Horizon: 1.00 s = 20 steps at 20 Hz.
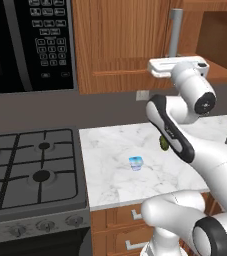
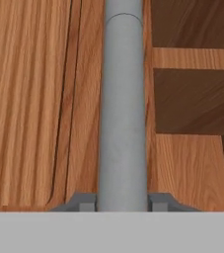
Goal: Pick the pan from the cabinet and place it on the stove. Then turn on the stove burner for the pan.
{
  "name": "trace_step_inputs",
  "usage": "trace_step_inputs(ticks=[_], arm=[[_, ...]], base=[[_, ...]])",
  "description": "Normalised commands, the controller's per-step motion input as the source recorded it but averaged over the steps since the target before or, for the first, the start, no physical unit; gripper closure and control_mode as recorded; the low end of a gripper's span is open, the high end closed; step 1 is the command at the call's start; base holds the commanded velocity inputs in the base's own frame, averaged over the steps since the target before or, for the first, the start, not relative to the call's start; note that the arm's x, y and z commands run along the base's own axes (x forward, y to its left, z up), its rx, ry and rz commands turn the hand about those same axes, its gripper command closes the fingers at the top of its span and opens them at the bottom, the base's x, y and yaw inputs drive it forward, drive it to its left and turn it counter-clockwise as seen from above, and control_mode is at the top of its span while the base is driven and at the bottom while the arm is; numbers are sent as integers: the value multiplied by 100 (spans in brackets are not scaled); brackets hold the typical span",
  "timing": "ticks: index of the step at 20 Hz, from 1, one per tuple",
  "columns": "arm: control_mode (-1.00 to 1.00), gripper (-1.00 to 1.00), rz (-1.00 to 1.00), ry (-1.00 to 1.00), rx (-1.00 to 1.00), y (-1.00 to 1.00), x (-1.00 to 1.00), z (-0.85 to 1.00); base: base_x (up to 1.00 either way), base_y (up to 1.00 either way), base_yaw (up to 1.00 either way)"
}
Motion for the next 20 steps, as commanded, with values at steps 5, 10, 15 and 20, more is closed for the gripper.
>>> trace_step_inputs(ticks=[5,10,15,20], arm=[[-100,100,0,0,-7,22,-29,-1],[-100,100,0,0,-7,32,-57,1],[-100,100,0,0,-7,43,-64,0],[-100,100,2,0,-5,59,-59,0]], base=[[0,0,0],[0,0,0],[0,0,0],[0,0,0]])
